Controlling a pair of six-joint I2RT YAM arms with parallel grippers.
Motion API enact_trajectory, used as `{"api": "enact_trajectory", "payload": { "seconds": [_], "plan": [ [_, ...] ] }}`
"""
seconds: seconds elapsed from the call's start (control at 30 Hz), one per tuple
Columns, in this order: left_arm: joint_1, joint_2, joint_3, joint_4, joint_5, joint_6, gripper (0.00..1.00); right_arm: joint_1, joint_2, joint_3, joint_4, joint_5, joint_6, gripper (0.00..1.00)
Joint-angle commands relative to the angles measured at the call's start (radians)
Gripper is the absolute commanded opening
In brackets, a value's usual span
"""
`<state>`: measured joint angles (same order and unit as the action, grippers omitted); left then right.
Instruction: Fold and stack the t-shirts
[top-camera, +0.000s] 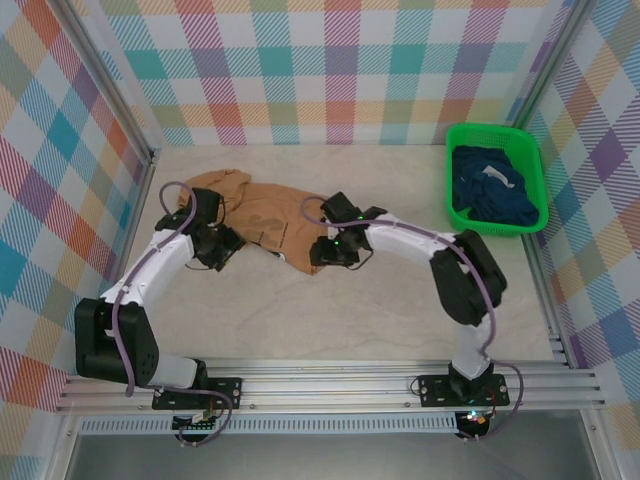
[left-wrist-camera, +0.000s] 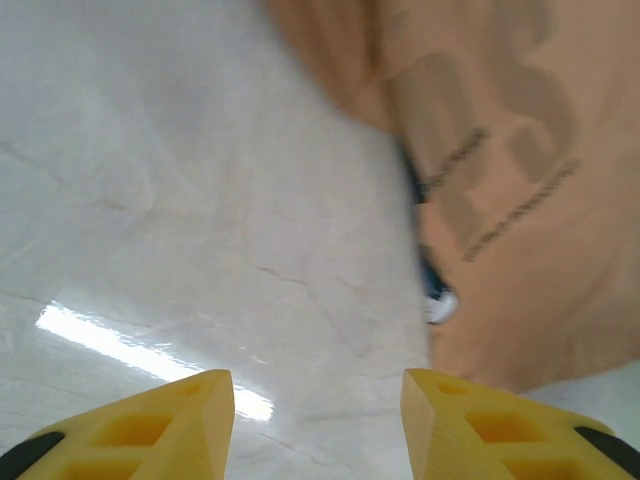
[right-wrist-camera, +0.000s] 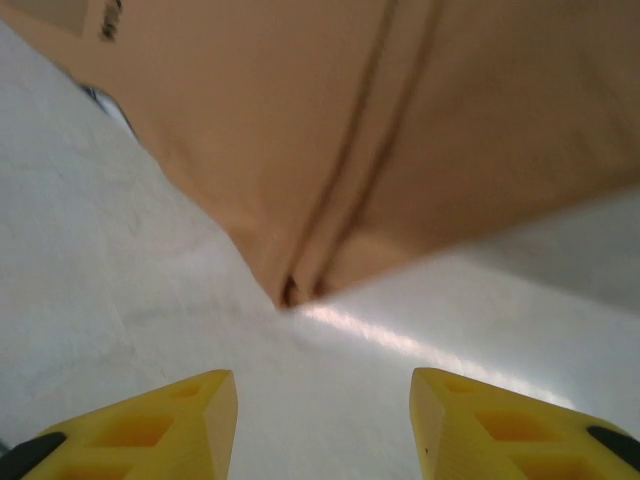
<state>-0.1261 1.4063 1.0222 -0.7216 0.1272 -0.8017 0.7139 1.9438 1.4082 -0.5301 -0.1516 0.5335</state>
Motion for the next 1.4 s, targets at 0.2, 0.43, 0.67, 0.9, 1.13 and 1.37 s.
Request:
{"api": "enact_trajectory", "payload": {
  "seconds": [0.2,0.43,0.67,0.9,1.13,1.37],
  "plan": [
    [0.173,0.139,-0.059,0.201,0.05,-0.111,0.51,-0.001,0.216,0.194,-0.039,0.006,0.031,0.4],
    [0.197,0.311,0.02,0.353,0.049,-0.202,0.5,-0.002,0.198,0.208,-0.013,0.007,0.093,0.02],
    [0.193,0.435,0.071,0.435,0.071,-0.247,0.43,-0.022,0.118,0.205,-0.027,0.016,0.134,0.0],
    [0.194,0.463,0.077,0.503,0.035,-0.218,0.0,-0.059,0.012,0.177,-0.031,0.033,0.159,0.0],
    [0.195,0.359,0.032,0.416,-0.019,-0.127,0.0,-0.118,-0.144,0.125,-0.039,0.076,0.167,0.0],
    [0.061,0.2,0.024,0.293,0.078,-0.143,0.33,-0.16,-0.223,0.195,-0.089,0.109,0.132,0.0]
  ]
}}
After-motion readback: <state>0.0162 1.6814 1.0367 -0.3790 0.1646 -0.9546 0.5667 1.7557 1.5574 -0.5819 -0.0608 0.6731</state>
